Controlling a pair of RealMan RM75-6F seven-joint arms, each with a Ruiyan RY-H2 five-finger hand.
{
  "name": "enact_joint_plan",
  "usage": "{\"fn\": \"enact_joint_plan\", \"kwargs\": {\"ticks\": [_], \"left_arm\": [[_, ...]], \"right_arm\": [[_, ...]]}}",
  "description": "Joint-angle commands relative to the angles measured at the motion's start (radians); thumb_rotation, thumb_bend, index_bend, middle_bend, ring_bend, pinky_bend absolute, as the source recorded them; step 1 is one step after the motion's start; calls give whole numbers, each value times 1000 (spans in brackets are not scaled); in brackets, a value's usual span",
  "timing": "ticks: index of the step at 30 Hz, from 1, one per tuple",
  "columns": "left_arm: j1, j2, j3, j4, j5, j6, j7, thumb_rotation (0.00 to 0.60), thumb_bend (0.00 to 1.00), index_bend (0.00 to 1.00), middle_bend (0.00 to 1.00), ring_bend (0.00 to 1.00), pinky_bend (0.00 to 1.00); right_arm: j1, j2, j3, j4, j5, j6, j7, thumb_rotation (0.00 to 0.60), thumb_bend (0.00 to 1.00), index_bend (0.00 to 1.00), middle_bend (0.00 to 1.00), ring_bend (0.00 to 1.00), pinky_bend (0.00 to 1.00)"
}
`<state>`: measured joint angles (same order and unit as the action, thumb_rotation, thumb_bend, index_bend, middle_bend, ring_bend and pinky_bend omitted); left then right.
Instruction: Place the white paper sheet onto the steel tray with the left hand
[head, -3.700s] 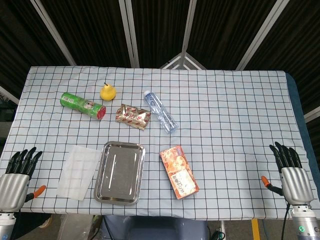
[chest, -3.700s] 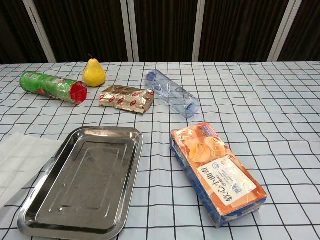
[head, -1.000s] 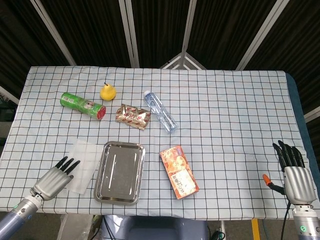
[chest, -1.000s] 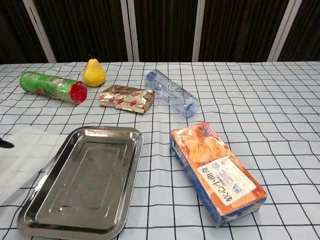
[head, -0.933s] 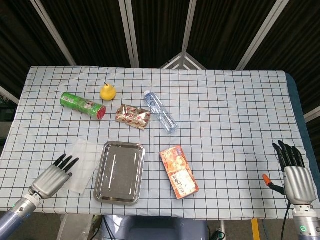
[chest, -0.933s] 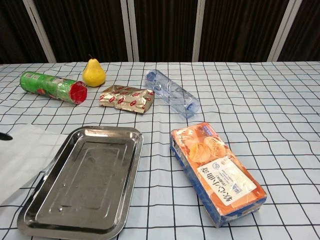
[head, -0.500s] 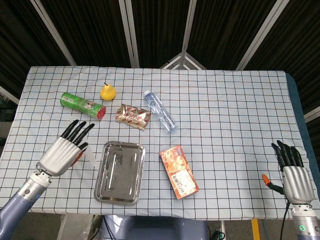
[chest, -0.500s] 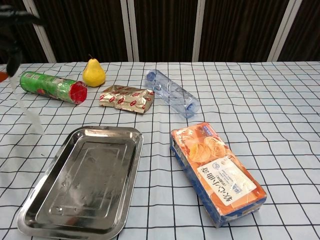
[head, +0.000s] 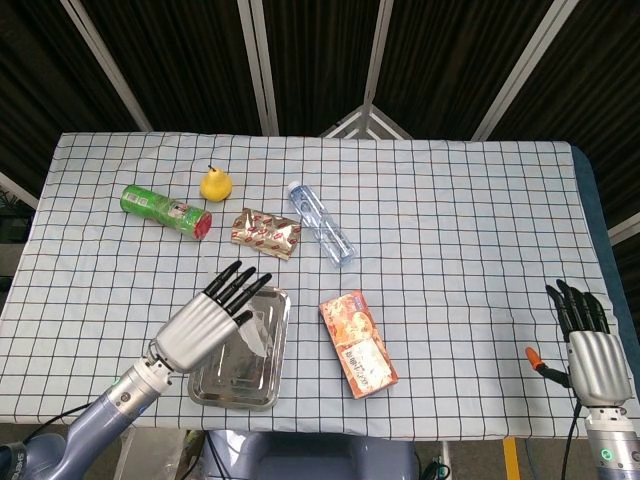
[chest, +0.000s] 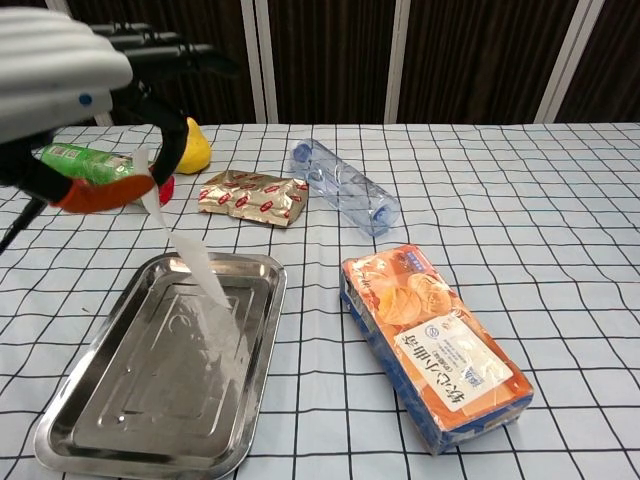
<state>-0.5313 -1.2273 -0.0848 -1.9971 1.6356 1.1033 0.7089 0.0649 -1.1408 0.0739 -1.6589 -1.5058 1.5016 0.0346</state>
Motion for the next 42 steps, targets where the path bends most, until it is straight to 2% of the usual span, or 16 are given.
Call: {"fn": "enact_joint_plan", "kwargs": {"ticks": [1,12,16,24,33,42], "left_arm": [[16,-27,39,35,18,3,-17,600,527,579,0,0,0],[67,-90,178,189,92,6,-113,600,526,578,0,0,0],[65,-116,204,246,124,-9,-119,600,526,579,0,0,0],[52,-150,233,289,181,-27,-131,600,527,579,0,0,0],[39,-149,264,328,228,-43,-147,600,527,578,0,0,0],[31,-140,254,352,232,-40,-156,600,519,573,0,0,0]], "right_arm": [[0,0,0,-1,0,0,-3,600,313,0,0,0,0],[3,-2,0,-3,8,-8,-13,600,314,0,0,0,0],[3,-2,1,-5,8,-8,-17,600,313,0,0,0,0],[3,-1,2,-5,10,-9,-13,600,314,0,0,0,0],[3,0,1,-5,7,-7,-10,600,313,0,0,0,0],[4,0,0,-6,7,-9,-13,600,313,0,0,0,0]]}}
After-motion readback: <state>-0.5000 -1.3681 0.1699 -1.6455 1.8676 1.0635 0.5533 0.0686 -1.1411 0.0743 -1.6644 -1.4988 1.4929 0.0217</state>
